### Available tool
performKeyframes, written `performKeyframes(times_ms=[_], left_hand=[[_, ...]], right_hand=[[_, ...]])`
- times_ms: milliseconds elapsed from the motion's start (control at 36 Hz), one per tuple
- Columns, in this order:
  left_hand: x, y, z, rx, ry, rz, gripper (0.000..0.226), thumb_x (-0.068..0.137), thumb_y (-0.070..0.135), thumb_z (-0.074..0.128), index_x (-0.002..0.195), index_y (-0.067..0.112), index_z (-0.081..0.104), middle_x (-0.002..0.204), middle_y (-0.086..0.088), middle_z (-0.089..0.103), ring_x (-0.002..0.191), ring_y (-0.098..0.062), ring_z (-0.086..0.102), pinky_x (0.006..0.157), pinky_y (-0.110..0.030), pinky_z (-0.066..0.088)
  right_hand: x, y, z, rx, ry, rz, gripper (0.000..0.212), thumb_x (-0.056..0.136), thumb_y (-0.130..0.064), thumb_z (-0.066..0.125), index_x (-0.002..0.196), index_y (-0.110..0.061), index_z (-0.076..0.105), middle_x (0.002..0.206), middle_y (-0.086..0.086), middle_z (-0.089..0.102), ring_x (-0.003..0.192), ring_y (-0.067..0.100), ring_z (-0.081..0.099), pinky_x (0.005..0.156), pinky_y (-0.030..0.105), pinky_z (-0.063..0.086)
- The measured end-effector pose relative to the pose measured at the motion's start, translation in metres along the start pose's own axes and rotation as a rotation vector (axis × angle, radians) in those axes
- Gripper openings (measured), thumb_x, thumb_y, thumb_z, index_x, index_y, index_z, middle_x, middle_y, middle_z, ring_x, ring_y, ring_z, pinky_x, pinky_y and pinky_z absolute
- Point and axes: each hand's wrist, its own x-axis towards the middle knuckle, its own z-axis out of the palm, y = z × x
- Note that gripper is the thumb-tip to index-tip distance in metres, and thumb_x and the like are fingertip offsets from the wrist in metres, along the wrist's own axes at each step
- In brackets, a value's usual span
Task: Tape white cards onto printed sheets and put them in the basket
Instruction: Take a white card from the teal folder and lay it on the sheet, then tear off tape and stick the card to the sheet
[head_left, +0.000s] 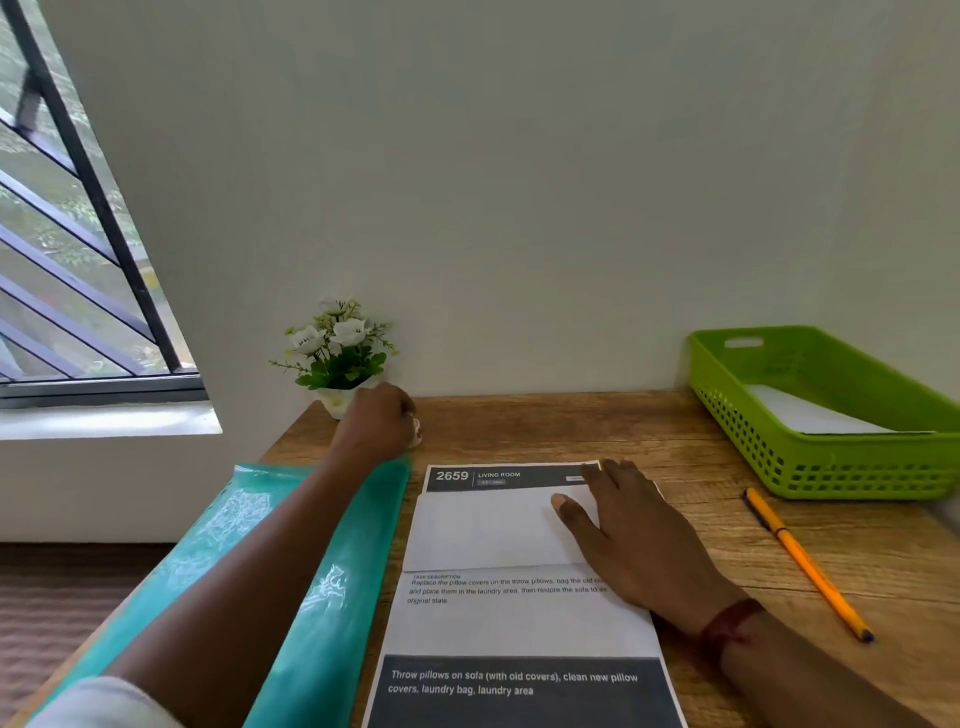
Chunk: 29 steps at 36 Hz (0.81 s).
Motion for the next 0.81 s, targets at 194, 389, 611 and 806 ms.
performKeyframes(times_ms=[194,389,611,806], left_hand=[[0.014,-0.012,0.012,0.144,-0.032,-0.009,0.018,0.088,0.013,0.069,0.104,0.008,0.073,0.103,-0.008,0.071,0.089,-0.017,0.062,0.080,-0.032,0.055],[0.025,-0.022,0.021,0.252,-0.152,-0.072,0.031,0.087,0.036,0.068,0.104,0.010,0.070,0.100,-0.010,0.067,0.088,-0.022,0.062,0.075,-0.034,0.052],[0.030,-0.022,0.029,0.230,-0.188,-0.094,0.021,0.089,0.029,0.066,0.103,0.015,0.071,0.097,-0.007,0.067,0.087,-0.020,0.059,0.073,-0.032,0.047],[0.026,-0.007,0.022,0.111,-0.134,-0.008,0.024,0.089,0.026,0.068,0.109,0.014,0.072,0.106,-0.007,0.071,0.087,-0.016,0.059,0.078,-0.029,0.047]], right_hand=[[0.003,0.001,-0.002,0.022,0.055,-0.005,0.073,0.090,-0.067,0.016,0.145,-0.023,0.036,0.154,-0.001,0.033,0.147,0.017,0.018,0.115,0.034,0.028],[0.005,0.004,0.001,0.024,0.072,-0.012,0.062,0.096,-0.060,0.025,0.146,-0.024,0.035,0.154,-0.003,0.031,0.147,0.015,0.018,0.114,0.034,0.030],[0.005,0.005,0.003,0.036,0.074,-0.035,0.058,0.098,-0.058,0.026,0.145,-0.026,0.034,0.154,-0.005,0.031,0.147,0.013,0.016,0.114,0.029,0.025],[0.004,0.004,0.002,0.050,0.083,-0.088,0.053,0.098,-0.056,0.030,0.143,-0.027,0.036,0.149,-0.009,0.036,0.146,0.011,0.018,0.112,0.027,0.024]])
